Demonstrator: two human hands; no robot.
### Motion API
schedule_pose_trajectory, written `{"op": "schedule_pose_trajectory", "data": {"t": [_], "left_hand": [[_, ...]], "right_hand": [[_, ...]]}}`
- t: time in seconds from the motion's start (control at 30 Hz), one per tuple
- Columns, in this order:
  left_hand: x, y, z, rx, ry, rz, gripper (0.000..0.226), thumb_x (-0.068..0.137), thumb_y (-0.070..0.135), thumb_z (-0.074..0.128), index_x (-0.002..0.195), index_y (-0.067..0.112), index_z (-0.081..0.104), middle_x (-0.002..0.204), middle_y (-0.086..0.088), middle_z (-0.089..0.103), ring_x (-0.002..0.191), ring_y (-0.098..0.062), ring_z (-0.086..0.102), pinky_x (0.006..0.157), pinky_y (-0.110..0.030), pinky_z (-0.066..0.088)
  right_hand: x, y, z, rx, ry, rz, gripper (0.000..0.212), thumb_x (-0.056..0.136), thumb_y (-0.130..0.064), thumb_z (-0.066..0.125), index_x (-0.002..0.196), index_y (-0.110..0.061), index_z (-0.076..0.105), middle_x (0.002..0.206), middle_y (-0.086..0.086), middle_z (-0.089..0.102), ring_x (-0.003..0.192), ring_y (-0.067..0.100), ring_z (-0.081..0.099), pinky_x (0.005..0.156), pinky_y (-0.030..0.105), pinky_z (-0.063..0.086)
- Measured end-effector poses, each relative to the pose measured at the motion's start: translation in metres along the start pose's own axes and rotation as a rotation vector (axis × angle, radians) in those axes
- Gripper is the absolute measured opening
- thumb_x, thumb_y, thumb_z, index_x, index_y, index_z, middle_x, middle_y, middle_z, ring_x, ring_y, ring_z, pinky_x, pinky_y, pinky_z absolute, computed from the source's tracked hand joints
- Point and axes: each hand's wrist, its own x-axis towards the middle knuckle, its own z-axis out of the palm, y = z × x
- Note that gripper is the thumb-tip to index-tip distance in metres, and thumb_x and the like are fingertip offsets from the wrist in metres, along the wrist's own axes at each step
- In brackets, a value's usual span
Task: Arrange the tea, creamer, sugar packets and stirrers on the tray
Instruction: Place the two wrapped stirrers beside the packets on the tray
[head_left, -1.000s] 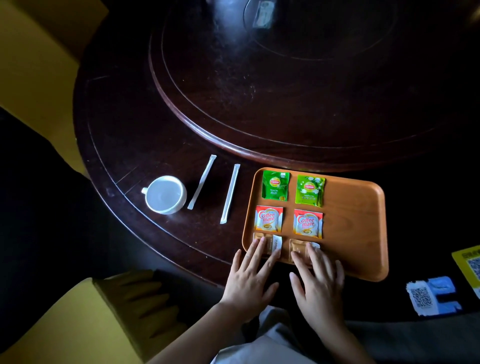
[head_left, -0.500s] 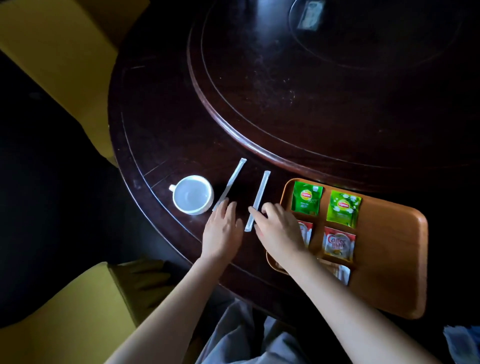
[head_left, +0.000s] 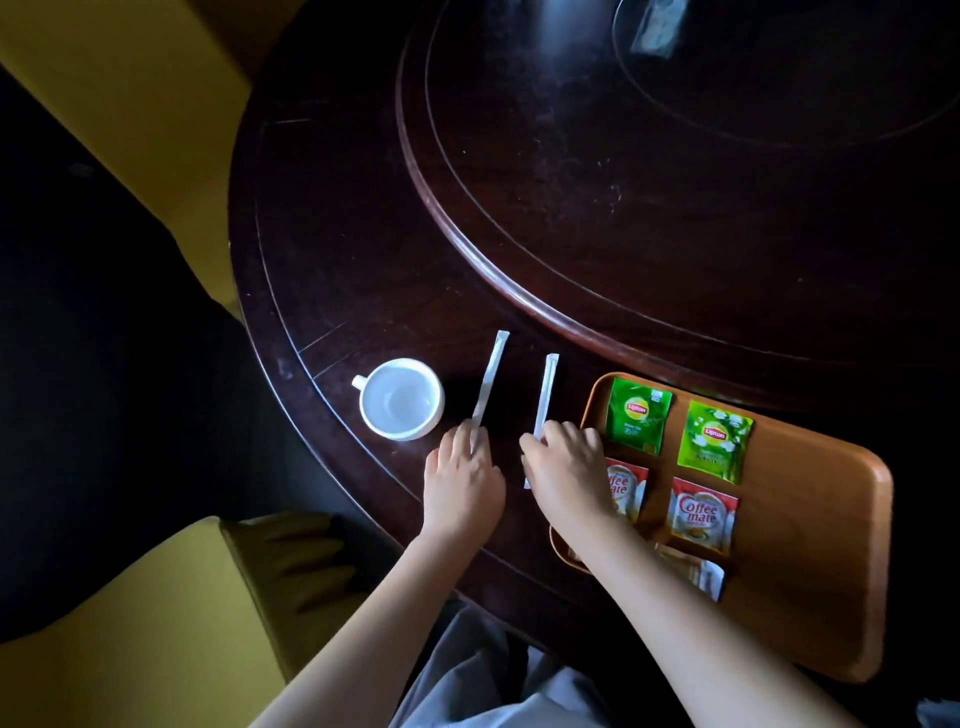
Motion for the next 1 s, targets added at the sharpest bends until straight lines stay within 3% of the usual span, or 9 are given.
{"op": "schedule_pose_trajectory", "data": {"t": [0.27,0.4,0.47,0.57,0.63,0.77,1.0], "left_hand": [[-0.025,-0.01,-0.004,-0.107,-0.008,-0.022,0.037,0.074,0.018,0.07,0.105,0.001,0.059,0.104,-0.01,0.062,0.098,-0.028,0.058,0.076,-0.037,0.053],[0.005,0.002,-0.008,-0.125,-0.026,-0.178,0.026,0.076,0.014,0.068,0.095,0.0,0.056,0.093,-0.017,0.057,0.093,-0.033,0.057,0.06,-0.04,0.053],[0.016,0.01,-0.008,-0.104,-0.043,-0.225,0.019,0.077,0.004,0.065,0.093,0.0,0.054,0.093,-0.019,0.058,0.092,-0.036,0.06,0.062,-0.041,0.053],[0.024,0.016,-0.007,-0.093,-0.07,-0.282,0.014,0.088,0.001,0.047,0.102,0.002,0.049,0.107,-0.017,0.055,0.103,-0.032,0.056,0.078,-0.039,0.049],[0.028,0.014,-0.006,-0.07,-0.061,-0.282,0.014,0.09,0.002,0.045,0.103,0.003,0.049,0.108,-0.016,0.056,0.102,-0.032,0.057,0.079,-0.039,0.048],[0.033,0.01,-0.01,-0.122,-0.039,-0.315,0.014,0.088,0.001,0.044,0.096,0.0,0.055,0.101,-0.019,0.061,0.095,-0.036,0.06,0.074,-0.041,0.047],[0.039,0.01,-0.015,-0.165,-0.061,-0.348,0.013,0.078,0.007,0.055,0.088,-0.001,0.059,0.095,-0.019,0.062,0.089,-0.04,0.06,0.065,-0.036,0.042]], "right_hand": [[-0.011,-0.002,0.006,0.076,0.009,0.051,0.024,0.058,-0.008,0.079,0.06,-0.014,0.056,0.059,0.003,0.055,0.058,0.027,0.056,0.06,0.036,0.045],[-0.004,-0.008,0.001,0.167,-0.02,0.121,0.03,0.05,0.001,0.08,0.055,-0.01,0.052,0.052,0.007,0.052,0.045,0.029,0.053,0.046,0.031,0.044],[-0.002,-0.011,0.001,0.238,-0.036,0.178,0.027,0.053,0.007,0.075,0.055,-0.006,0.052,0.053,0.011,0.052,0.044,0.033,0.053,0.039,0.028,0.034],[0.0,-0.013,0.003,0.367,-0.016,0.248,0.007,0.075,0.006,0.058,0.072,0.0,0.059,0.074,0.018,0.06,0.067,0.038,0.06,0.052,0.031,0.03],[-0.001,-0.012,0.001,0.424,0.0,0.28,0.009,0.082,0.001,0.051,0.08,-0.001,0.06,0.083,0.017,0.062,0.078,0.036,0.059,0.057,0.033,0.034],[-0.01,-0.005,-0.005,0.618,0.082,0.36,0.012,0.08,0.001,0.054,0.074,-0.005,0.062,0.078,0.012,0.065,0.073,0.029,0.06,0.061,0.035,0.046],[-0.042,0.02,-0.015,0.722,0.167,0.493,0.013,0.077,0.0,0.059,0.071,-0.01,0.066,0.071,0.001,0.069,0.067,0.017,0.058,0.061,0.025,0.04]]}}
